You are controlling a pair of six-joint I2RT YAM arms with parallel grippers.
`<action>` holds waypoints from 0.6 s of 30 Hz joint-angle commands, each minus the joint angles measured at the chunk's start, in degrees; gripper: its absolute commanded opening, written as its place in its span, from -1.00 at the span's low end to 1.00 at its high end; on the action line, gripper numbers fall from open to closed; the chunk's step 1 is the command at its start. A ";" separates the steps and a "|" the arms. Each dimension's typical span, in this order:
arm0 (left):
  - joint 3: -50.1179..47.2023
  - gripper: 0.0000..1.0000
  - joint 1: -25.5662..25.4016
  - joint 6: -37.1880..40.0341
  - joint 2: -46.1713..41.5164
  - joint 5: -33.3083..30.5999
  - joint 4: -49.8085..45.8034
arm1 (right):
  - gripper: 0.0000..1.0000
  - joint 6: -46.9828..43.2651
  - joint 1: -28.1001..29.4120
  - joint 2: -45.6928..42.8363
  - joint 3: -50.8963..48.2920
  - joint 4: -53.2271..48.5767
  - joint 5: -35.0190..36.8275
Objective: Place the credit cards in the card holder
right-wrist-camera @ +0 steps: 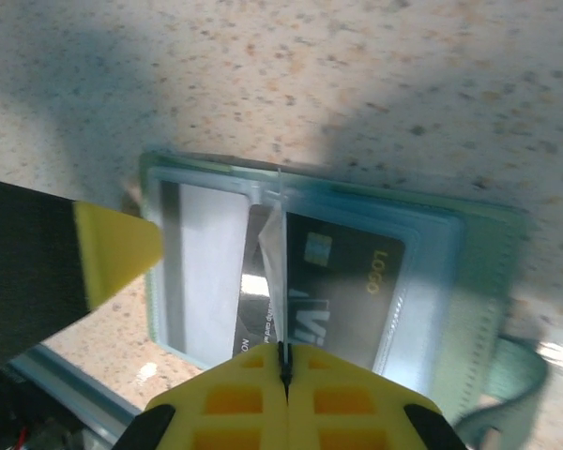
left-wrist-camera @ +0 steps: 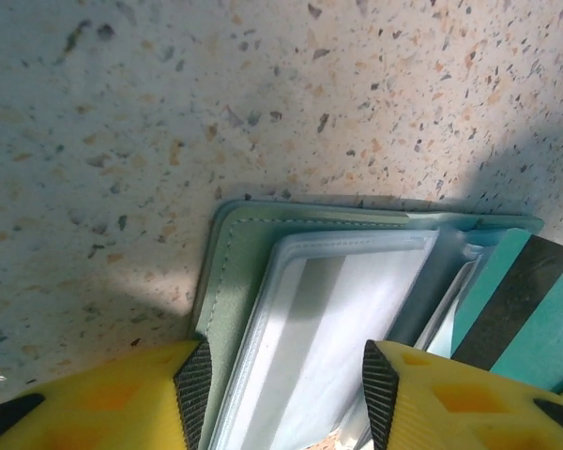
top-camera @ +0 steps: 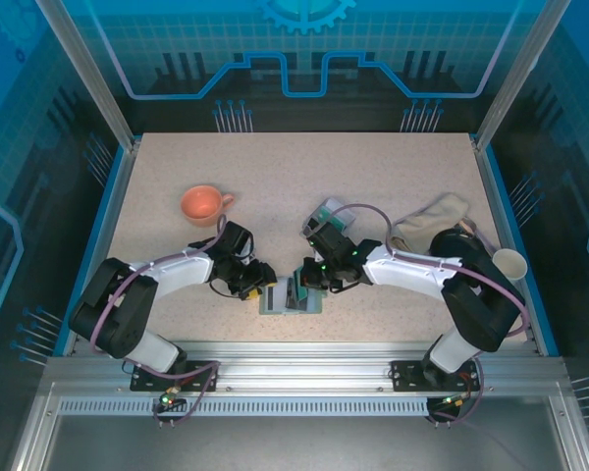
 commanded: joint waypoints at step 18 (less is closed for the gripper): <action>-1.44 0.04 -0.58 2.21 -3.12 -3.20 -3.61 | -0.96 -2.29 0.25 -1.39 1.21 -10.36 9.04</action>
